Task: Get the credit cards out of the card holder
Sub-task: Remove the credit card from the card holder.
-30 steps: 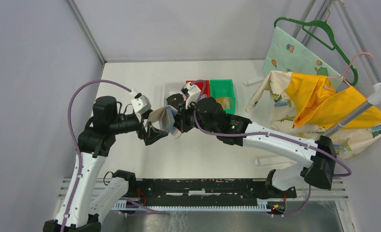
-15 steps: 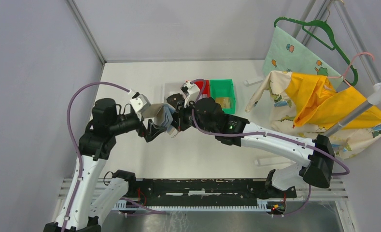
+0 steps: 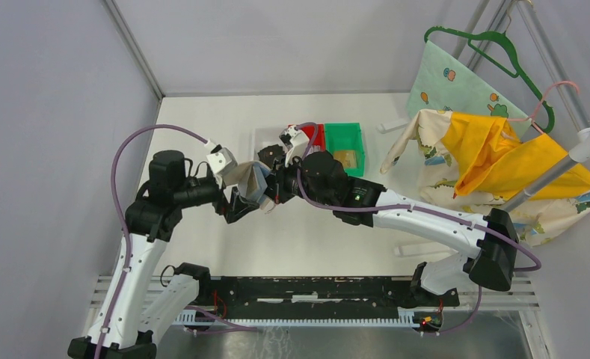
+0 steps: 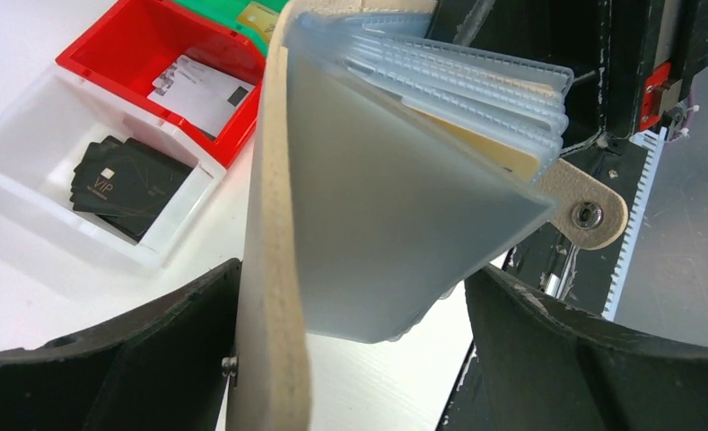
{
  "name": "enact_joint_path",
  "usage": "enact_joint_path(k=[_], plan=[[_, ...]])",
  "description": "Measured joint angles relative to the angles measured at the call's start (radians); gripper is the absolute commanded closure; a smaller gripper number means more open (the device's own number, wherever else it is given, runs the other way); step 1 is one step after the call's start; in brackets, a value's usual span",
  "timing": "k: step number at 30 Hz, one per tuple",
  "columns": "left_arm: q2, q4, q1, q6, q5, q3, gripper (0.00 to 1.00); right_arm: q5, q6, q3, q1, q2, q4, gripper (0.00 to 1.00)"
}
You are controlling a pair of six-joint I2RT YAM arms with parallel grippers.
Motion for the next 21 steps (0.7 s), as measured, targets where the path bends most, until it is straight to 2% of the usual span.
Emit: enact_joint_path(k=[9, 21], plan=[[-0.004, -0.025, 0.000, 0.047, -0.031, 0.003, 0.09, 0.000, -0.001, -0.006, 0.000, -0.003, 0.001, 1.00], [0.000, -0.099, 0.000, 0.135, -0.035, 0.089, 0.10, -0.027, -0.012, -0.040, 0.000, -0.024, 0.015, 1.00]])
